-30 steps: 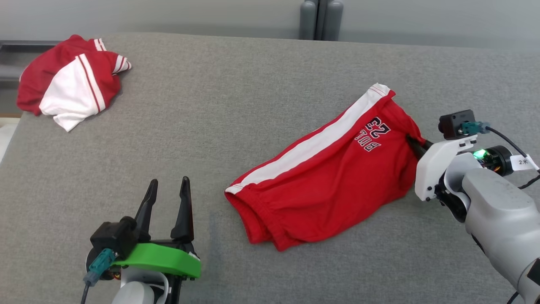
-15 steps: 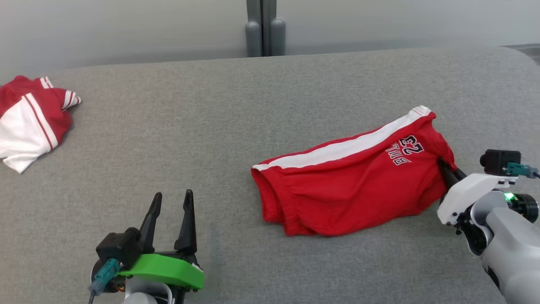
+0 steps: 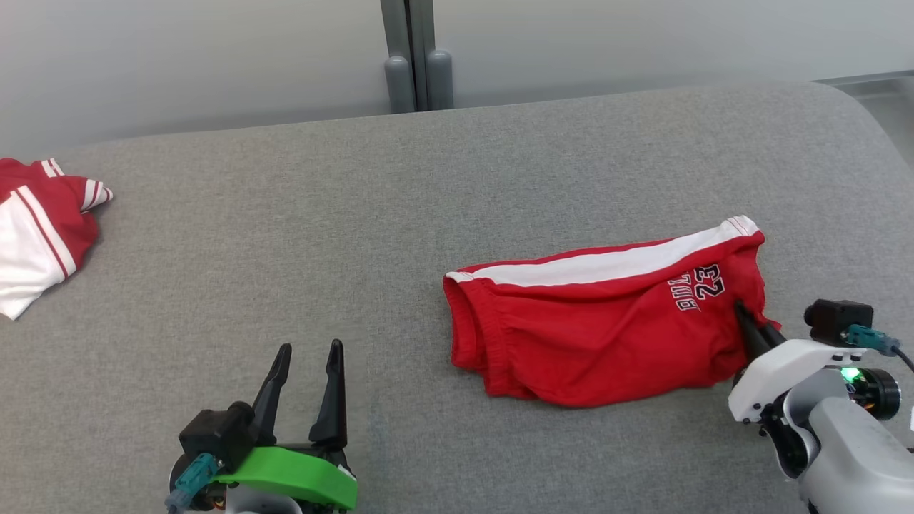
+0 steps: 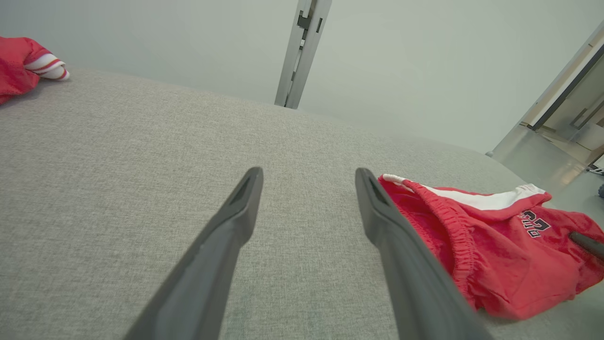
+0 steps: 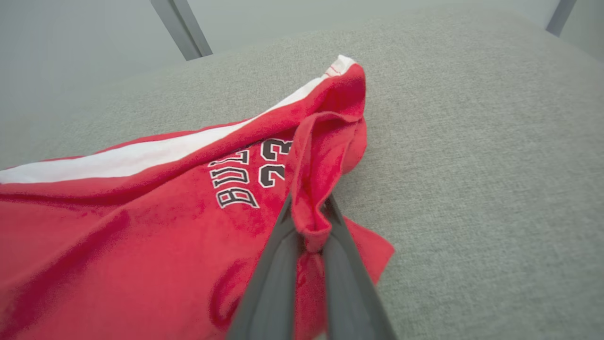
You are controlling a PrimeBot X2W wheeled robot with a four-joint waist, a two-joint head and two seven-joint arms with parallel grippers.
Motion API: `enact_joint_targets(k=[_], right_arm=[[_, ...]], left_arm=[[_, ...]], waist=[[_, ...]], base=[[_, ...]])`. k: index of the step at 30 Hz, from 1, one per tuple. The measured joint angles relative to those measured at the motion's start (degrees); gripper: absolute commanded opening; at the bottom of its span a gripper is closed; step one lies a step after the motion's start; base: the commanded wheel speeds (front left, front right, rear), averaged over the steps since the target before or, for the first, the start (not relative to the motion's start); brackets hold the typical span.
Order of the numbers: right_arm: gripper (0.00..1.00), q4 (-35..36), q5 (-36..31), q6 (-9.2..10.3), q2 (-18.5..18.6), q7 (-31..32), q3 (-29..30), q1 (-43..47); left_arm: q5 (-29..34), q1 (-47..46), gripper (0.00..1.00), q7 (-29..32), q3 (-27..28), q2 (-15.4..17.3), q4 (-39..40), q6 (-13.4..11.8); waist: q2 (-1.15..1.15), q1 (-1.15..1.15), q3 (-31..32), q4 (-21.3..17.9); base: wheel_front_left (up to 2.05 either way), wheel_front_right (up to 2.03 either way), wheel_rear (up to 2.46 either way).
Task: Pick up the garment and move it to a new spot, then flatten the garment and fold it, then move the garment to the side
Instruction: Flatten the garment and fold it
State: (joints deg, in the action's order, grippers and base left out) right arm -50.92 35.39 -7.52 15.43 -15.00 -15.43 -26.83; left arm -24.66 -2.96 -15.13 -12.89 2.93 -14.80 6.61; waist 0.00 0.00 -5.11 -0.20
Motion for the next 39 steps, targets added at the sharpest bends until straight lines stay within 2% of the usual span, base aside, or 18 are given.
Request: enact_joint_targets(k=[7, 12, 16, 23, 31, 32, 33, 34, 35, 39], right_arm=[[0.00, 4.6, -5.8, 0.00, -4.7, 0.3, -3.0, -2.2], [0.00, 9.6, -7.3, 0.00, -8.9, 2.7, -8.4, -3.8], [0.00, 12.1, -7.2, 0.00, -10.7, 5.5, -13.6, -4.4], [0.00, 13.4, -7.7, 0.00, -10.6, 9.0, -20.7, -4.0], [0.00, 15.8, -7.7, 0.00, -8.4, 11.8, -23.2, -2.6], [0.04, 16.3, -7.7, -0.01, -8.3, 12.0, -23.4, -2.2], [0.26, 16.8, -7.7, 0.00, -8.2, 12.1, -23.7, -1.9], [0.32, 17.2, -7.7, 0.00, -8.2, 12.2, -23.9, -1.6], [1.00, 17.9, -7.7, -0.01, -8.1, 12.0, -24.0, -1.4], [1.00, 20.1, -8.0, 0.00, -8.1, 10.3, -23.7, -0.5]], left_arm=[[-0.2, 0.0, 1.00, 0.0, 0.2, 0.0, -0.1, 0.0], [-0.8, 0.0, 1.00, 0.0, -0.1, 0.0, -0.1, -0.1], [-1.0, 0.1, 1.00, 0.0, -0.5, 0.0, 0.2, -0.5], [-1.5, 0.2, 1.00, 0.0, -0.6, -0.1, 0.6, -0.7], [-1.6, 0.8, 1.00, 0.0, -0.8, -0.1, 0.8, -0.8], [-1.6, 0.9, 1.00, 0.0, -0.7, -0.1, 0.8, -0.9], [-1.6, 1.0, 1.00, 0.0, -0.8, -0.1, 0.7, -1.0], [-1.6, 1.1, 1.00, 0.0, -0.8, -0.1, 0.7, -1.1], [-1.6, 1.1, 1.00, 0.0, -1.0, -0.1, 0.6, -1.1], [-1.6, 1.2, 1.00, 0.0, -1.6, -0.1, 0.4, -1.1]], waist=[[0.00, 0.00, 0.7, 1.7], [0.00, 0.00, 1.2, 3.0], [0.00, 0.00, 1.5, 4.0], [0.00, 0.00, 1.5, 5.7], [0.00, 0.00, 1.5, 5.9], [0.00, 0.00, 1.6, 5.8], [0.00, 0.00, 1.6, 5.7], [0.00, 0.00, 1.7, 5.6], [0.00, 0.00, 1.7, 5.4], [0.00, 0.00, 2.0, 5.0]], base=[[0.00, 0.00, 0.00], [0.00, 0.00, 0.00], [0.00, 0.00, 0.00], [0.00, 0.00, 0.00], [0.00, 0.00, 0.00], [0.00, 0.00, 0.00], [0.00, 0.00, 0.00], [0.00, 0.00, 0.00], [0.00, 0.00, 0.00], [0.00, 0.00, 0.00]])
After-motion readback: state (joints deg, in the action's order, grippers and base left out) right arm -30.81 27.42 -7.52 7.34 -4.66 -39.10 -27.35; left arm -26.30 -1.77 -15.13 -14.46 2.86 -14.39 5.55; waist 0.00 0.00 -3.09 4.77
